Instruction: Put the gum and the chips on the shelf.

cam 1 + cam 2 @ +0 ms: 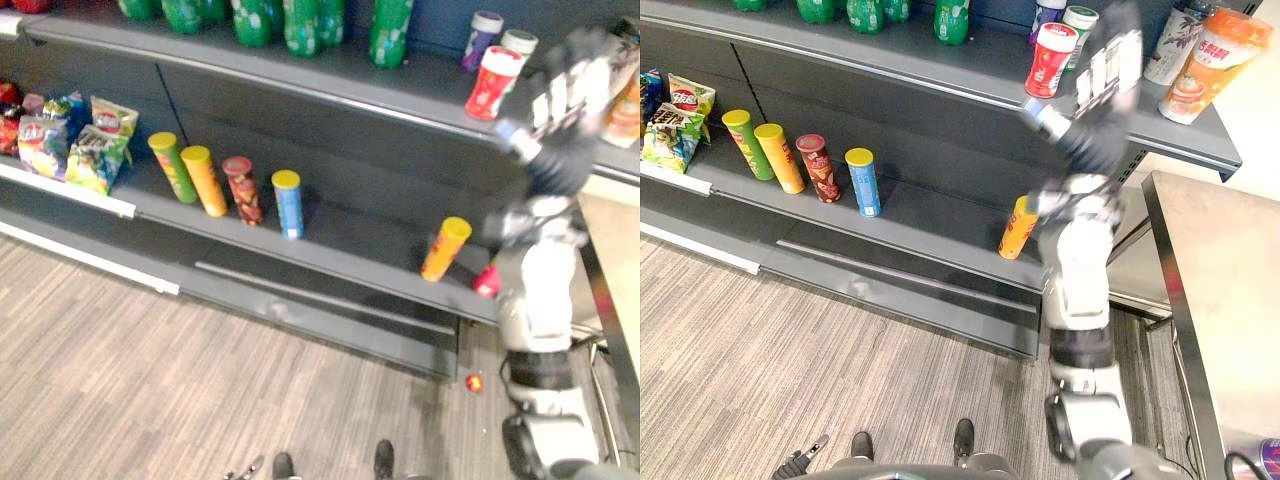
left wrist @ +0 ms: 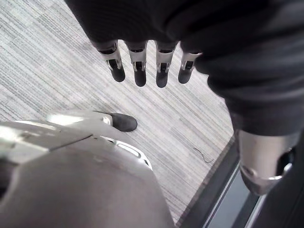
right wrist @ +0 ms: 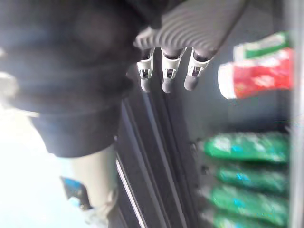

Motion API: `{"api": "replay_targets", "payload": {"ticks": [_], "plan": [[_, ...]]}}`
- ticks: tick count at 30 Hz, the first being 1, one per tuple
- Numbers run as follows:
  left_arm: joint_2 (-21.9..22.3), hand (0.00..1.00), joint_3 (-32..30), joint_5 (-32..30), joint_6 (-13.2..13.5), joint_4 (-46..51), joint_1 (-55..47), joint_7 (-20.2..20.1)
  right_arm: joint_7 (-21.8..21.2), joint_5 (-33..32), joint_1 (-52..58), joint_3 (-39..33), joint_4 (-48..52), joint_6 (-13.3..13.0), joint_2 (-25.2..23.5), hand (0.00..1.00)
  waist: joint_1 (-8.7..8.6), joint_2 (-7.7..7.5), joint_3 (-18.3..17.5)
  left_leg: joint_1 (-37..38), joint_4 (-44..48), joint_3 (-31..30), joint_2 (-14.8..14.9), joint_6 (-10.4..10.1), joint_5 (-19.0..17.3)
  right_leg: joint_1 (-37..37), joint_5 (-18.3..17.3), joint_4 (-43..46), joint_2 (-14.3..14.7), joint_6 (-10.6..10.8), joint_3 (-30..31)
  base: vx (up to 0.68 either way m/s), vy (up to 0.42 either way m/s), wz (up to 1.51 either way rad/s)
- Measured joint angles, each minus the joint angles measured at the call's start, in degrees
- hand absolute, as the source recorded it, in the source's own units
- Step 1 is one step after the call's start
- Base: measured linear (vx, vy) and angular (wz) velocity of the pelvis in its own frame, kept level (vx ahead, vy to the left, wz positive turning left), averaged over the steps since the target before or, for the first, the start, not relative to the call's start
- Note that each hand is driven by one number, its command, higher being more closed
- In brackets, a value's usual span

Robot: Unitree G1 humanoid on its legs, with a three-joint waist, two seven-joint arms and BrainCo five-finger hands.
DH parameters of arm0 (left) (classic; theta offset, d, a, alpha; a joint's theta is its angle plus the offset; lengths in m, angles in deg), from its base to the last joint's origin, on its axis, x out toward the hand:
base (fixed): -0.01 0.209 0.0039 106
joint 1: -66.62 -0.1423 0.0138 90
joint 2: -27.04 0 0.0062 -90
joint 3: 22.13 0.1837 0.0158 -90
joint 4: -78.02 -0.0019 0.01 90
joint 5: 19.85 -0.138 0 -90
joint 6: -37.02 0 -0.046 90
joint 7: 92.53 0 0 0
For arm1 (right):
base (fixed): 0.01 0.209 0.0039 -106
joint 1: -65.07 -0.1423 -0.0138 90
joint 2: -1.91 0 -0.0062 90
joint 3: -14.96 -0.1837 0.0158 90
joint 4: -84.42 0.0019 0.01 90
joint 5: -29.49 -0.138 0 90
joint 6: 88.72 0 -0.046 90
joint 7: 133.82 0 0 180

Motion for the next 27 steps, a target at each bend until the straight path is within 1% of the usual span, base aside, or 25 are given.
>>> {"api": "replay_targets", "payload": {"ticks": [1,2,4,6,8,9,10,11,13,15,16,17,18,19,21,22,24,26,27], "plan": [[0.01,0.00,-0.14,-0.08,-0.01,-0.01,-0.12,0.14,-1.56,-0.21,2.41,2.87,0.44,0.02,-0.18,0.00,0.01,0.01,-0.05,0.00,0.00,0.04,0.00,0.01,0.00,-0.01,0.00,0.03,0.00,0.00,0.13,0.00,0.000,0.00],[0.33,0.00,-0.40,-0.53,-0.01,-0.10,-0.65,0.29,-4.15,-1.39,6.14,7.21,0.76,0.09,-0.67,0.00,0.05,0.02,-0.48,0.04,0.00,0.11,0.00,-0.03,-0.02,-0.12,0.00,0.08,0.00,-0.01,0.45,0.00,0.000,-0.04],[0.52,0.00,-0.57,-0.58,-0.02,-0.42,-1.30,0.37,-6.48,-2.35,9.67,10.72,0.77,0.15,-1.20,0.00,0.09,0.03,-1.05,0.17,0.00,0.30,-0.03,-0.14,-0.11,-0.17,-0.01,0.14,-0.01,-0.01,0.80,0.00,0.000,-0.07],[0.50,0.00,-1.07,-0.63,0.00,-1.39,-1.98,0.54,-9.82,-4.76,15.39,15.15,0.67,0.25,-1.84,0.00,0.08,-0.01,-1.76,0.32,0.00,0.93,-0.06,-0.22,-0.31,-0.64,-0.01,0.40,-0.02,-0.01,1.47,0.01,0.003,-0.15],[0.54,0.00,-1.69,-0.70,0.01,-1.73,-2.14,0.64,-11.33,-6.25,18.53,16.76,0.08,0.30,-1.85,0.00,0.10,0.00,-1.83,0.40,0.02,1.78,-0.22,-0.10,-0.47,-0.86,-0.01,0.52,-0.01,0.01,2.07,0.01,0.011,-0.18],[0.66,0.00,-2.08,-0.79,0.01,-2.05,-2.15,0.68,-12.42,-7.58,21.59,17.66,-2.47,0.38,-1.79,0.00,0.05,0.08,-1.93,0.89,0.02,2.02,-0.32,0.13,-0.79,-0.60,-0.01,0.53,-0.08,0.02,2.48,0.01,0.016,-0.14],[0.69,0.00,-2.08,-0.93,0.01,-2.16,-2.17,0.71,-12.62,-8.13,22.92,17.82,-3.85,0.52,-1.81,0.00,0.05,0.32,-2.07,0.94,0.02,2.10,-0.34,0.14,-0.87,-0.57,-0.01,0.50,-0.09,0.02,2.59,0.01,0.011,-0.09],[1.08,0.00,-2.13,-1.32,0.02,-2.20,-2.18,0.74,-12.99,-8.21,25.50,17.76,-6.52,1.23,-1.79,0.00,0.05,0.65,-2.40,0.95,0.02,2.21,-0.39,0.20,-1.00,-0.50,-0.02,0.33,-0.18,0.01,2.66,0.02,0.010,-0.04],[1.21,0.00,-2.22,-2.00,0.11,-2.18,-2.06,0.74,-13.86,-8.08,29.35,17.59,-10.22,2.53,-1.76,0.00,0.02,0.84,-2.48,1.06,0.02,2.45,-0.49,0.23,-1.15,-0.38,-0.21,0.17,-0.25,-0.27,2.83,0.01,0.005,-0.02],[1.52,0.00,-2.46,-2.15,0.11,-2.18,-2.08,0.79,-14.36,-7.95,31.88,17.36,-13.40,2.86,-1.76,0.00,-0.03,1.04,-2.49,1.20,0.03,2.88,-0.51,0.27,-1.29,-0.22,-0.22,0.06,-0.25,-0.29,2.93,0.02,0.006,-0.04],[1.80,0.00,-2.97,-2.16,0.11,-2.18,-2.09,0.81,-14.56,-7.58,33.37,16.62,-16.89,3.21,-1.97,0.00,-0.01,1.33,-2.45,1.57,0.02,3.21,-0.50,0.27,-1.46,0.04,-0.23,-0.05,-0.23,-0.29,3.13,0.04,0.005,-0.11],[2.10,0.00,-3.30,-2.17,0.12,-2.18,-2.10,0.81,-14.62,-5.47,34.18,15.09,-20.96,3.97,-2.06,0.00,0.04,1.73,-2.40,1.94,0.02,3.42,-0.54,0.28,-1.63,0.21,-0.25,-0.03,-0.23,-0.29,3.42,0.04,0.006,-0.13],[2.21,0.00,-3.29,-2.19,0.13,-2.19,-2.10,0.79,-14.52,-2.90,34.40,14.00,-23.02,4.40,-2.04,0.00,0.04,1.97,-2.51,1.94,0.02,3.42,-0.56,0.31,-1.72,0.19,-0.26,-0.03,-0.24,-0.29,3.58,0.03,0.006,-0.13],[2.46,0.00,-3.24,-2.23,0.14,-2.18,-2.03,0.73,-14.52,0.69,34.56,11.21,-27.80,4.68,-2.03,0.00,0.01,2.43,-2.59,1.94,0.02,3.55,-0.62,0.37,-1.83,0.20,-0.31,-0.03,-0.31,-0.22,3.81,0.02,0.009,-0.08],[2.97,0.00,-3.09,-2.29,0.22,-2.17,-1.90,0.53,-13.75,5.15,34.85,5.48,-36.21,5.01,-2.00,0.00,-0.03,3.15,-2.94,1.94,0.02,3.55,-0.89,0.51,-2.04,0.21,-0.44,-0.01,-0.48,-0.07,3.84,0.01,0.006,-0.02],[3.15,0.00,-3.08,-2.29,0.23,-2.17,-1.88,0.46,-13.30,5.86,34.87,3.77,-38.62,5.25,-1.98,0.00,-0.03,3.39,-2.98,1.95,0.02,3.54,-0.95,0.50,-2.07,0.23,-0.48,-0.01,-0.55,-0.01,3.83,0.03,0.014,0.01],[3.84,0.00,-3.04,-2.29,0.24,-2.17,-1.86,0.20,-11.03,9.32,35.07,-1.78,-46.80,6.21,-1.72,0.00,-0.06,4.54,-3.17,2.06,0.02,3.49,-1.15,0.49,-2.18,0.23,-0.60,0.00,-0.75,0.17,3.77,0.04,0.011,0.02],[4.00,0.00,-2.48,-2.27,0.26,-2.17,-1.88,0.20,-9.46,10.36,35.11,-5.67,-54.09,6.54,-1.74,0.00,-0.05,5.03,-3.47,2.18,0.02,3.37,-1.17,0.28,-2.29,0.53,-0.75,0.12,-0.76,0.54,3.59,0.04,0.003,0.03],[3.96,0.00,-2.21,-2.26,0.28,-2.16,-1.87,0.20,-9.41,10.41,35.08,-6.61,-56.15,6.60,-1.79,0.00,-0.03,5.07,-3.47,2.34,0.02,3.29,-1.16,0.20,-2.35,0.79,-0.84,0.11,-0.75,0.61,3.48,0.04,-0.003,0.07]]}}
